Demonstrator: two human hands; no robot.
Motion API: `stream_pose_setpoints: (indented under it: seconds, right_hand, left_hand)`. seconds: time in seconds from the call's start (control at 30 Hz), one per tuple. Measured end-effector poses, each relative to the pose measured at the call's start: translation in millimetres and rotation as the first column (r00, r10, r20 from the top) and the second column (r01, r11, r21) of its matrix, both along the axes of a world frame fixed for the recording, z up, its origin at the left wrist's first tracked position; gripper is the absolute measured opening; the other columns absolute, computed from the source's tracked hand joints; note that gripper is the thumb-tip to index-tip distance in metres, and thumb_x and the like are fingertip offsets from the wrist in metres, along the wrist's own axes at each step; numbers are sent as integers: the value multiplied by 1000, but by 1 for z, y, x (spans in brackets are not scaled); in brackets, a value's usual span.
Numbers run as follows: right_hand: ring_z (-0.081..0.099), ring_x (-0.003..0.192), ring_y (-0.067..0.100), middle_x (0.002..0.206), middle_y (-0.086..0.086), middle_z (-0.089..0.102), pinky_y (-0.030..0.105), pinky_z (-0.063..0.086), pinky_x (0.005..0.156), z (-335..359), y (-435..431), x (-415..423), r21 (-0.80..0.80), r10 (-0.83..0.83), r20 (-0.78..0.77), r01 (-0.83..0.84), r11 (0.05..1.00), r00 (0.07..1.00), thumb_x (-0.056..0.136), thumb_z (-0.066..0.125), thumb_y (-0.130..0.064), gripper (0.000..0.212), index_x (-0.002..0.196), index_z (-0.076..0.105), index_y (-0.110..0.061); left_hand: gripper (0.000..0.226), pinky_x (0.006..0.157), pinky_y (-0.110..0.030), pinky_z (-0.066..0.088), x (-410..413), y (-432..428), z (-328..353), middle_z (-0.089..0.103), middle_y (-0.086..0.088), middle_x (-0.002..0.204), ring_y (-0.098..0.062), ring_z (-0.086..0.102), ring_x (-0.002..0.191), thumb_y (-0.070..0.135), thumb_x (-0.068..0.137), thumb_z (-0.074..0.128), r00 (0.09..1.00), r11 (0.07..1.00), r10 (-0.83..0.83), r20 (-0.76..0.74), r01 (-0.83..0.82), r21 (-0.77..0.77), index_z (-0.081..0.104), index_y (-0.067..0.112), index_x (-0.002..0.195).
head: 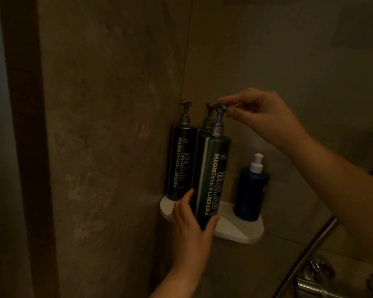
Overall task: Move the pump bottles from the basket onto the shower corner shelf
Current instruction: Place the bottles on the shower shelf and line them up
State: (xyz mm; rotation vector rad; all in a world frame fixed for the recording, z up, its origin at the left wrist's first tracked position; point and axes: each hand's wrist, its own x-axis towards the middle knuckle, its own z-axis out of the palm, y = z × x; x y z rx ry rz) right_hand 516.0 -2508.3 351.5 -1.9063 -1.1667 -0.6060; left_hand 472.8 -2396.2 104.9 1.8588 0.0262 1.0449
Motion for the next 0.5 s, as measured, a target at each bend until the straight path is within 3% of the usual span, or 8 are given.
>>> stream_pose_setpoints:
  seconds: [0.07, 0.17, 0.23, 0.37, 0.5]
  right_hand:
    - [62, 94, 7, 110, 2, 64, 19, 50, 87, -7, 0, 0, 51, 55, -107, -50, 997, 993, 86, 63, -7, 36, 119, 61, -19]
    - [63, 93, 0, 109, -9, 66, 15, 52, 80, -19, 2, 2, 109, 91, -225, -68, 992, 970, 88, 62, -16, 35, 120, 59, -28]
    - [63, 99, 2, 109, -10, 66, 21, 52, 85, -26, 2, 5, 124, 90, -272, -58, 991, 958, 89, 61, -19, 35, 121, 58, -33]
    - [64, 100, 5, 111, -3, 65, 20, 52, 87, -31, 4, 3, 164, 159, -242, -121, 979, 957, 88, 62, -12, 53, 133, 45, -33]
    - [64, 96, 14, 104, 6, 66, 25, 53, 86, -33, 7, 0, 151, 123, -117, -105, 983, 985, 87, 62, -8, 45, 127, 55, -26]
  left_hand:
    - [81, 103, -28, 39, 0, 0, 0, 28, 19, 132, -7, 34, 129, 39, 76, 72, 1000, 1000, -9, -7, 9, -9, 12, 52, 129]
    - [81, 104, -33, 40, 0, 0, 0, 30, 14, 137, -7, 33, 130, 40, 77, 71, 1000, 1000, -17, -12, 17, -6, 12, 51, 130]
    - [81, 105, -34, 40, 0, 0, 0, 29, 15, 137, -7, 32, 130, 39, 77, 71, 1000, 1000, -20, -16, 20, -5, 11, 51, 130]
    - [82, 104, -33, 40, -1, 0, 2, 31, 9, 140, -8, 33, 130, 36, 76, 72, 1000, 1000, -16, -24, 16, -3, 12, 49, 130]
    - [82, 104, -32, 40, -1, -1, 1, 32, 9, 140, -8, 34, 129, 36, 77, 72, 1000, 1000, -1, -23, 1, 10, 11, 49, 130]
